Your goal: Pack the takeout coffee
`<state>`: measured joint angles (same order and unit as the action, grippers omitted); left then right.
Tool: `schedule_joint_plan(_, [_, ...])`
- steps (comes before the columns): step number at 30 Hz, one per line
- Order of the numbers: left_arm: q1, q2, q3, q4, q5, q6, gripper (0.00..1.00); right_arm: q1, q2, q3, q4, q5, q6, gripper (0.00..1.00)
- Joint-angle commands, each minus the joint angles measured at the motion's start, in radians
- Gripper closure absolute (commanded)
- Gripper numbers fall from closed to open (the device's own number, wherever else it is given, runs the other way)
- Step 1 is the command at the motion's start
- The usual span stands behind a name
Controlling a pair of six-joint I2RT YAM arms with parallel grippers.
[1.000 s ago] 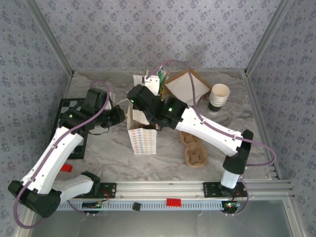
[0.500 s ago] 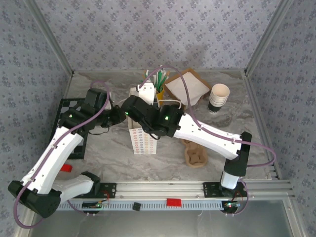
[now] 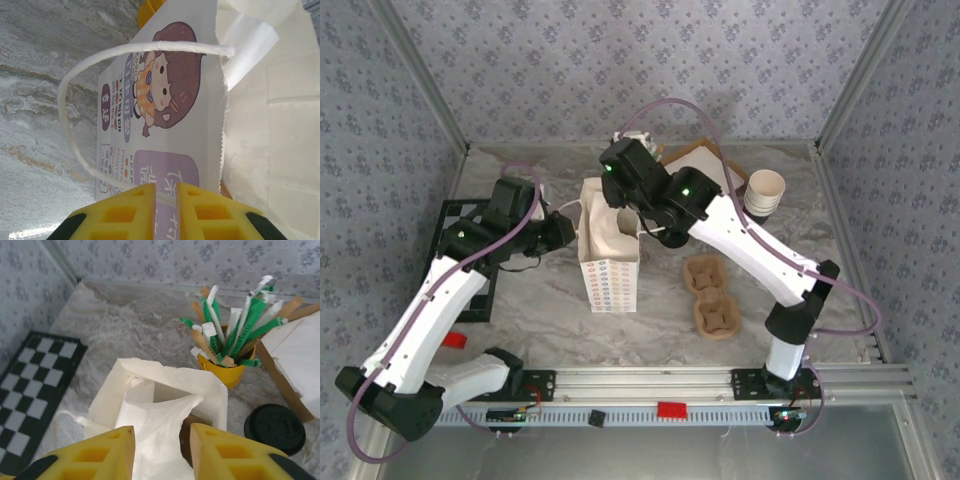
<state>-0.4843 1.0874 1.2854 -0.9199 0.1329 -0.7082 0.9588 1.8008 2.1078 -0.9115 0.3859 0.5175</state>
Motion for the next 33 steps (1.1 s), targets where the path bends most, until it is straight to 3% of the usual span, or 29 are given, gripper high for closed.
schedule_joint_plan(1, [0.005,-0.004,0.055,-0.019,-0.021,0.012,0.81,-0.013,0.078,0.057,-0.035,-0.106,-0.074,0.74])
schedule_joint_plan(9, [0.005,0.004,0.052,-0.004,-0.013,0.011,0.81,-0.023,0.225,0.142,-0.103,-0.124,-0.103,0.80])
schedule_joint_plan(15, [0.005,0.007,0.063,-0.004,-0.016,0.016,0.80,-0.032,0.203,0.151,-0.104,-0.130,-0.108,0.82])
schedule_joint_plan(22, [0.005,0.005,0.135,-0.045,-0.031,0.029,0.67,-0.059,0.040,0.192,-0.067,-0.198,-0.114,0.68])
schedule_joint_plan(29, [-0.019,-0.002,0.194,-0.062,-0.068,0.037,0.62,-0.246,-0.154,0.008,-0.069,-0.286,-0.126,0.57])
schedule_joint_plan(33, [-0.057,0.022,0.203,-0.030,-0.097,0.037,0.61,-0.436,-0.262,-0.207,0.041,-0.517,-0.176,0.49])
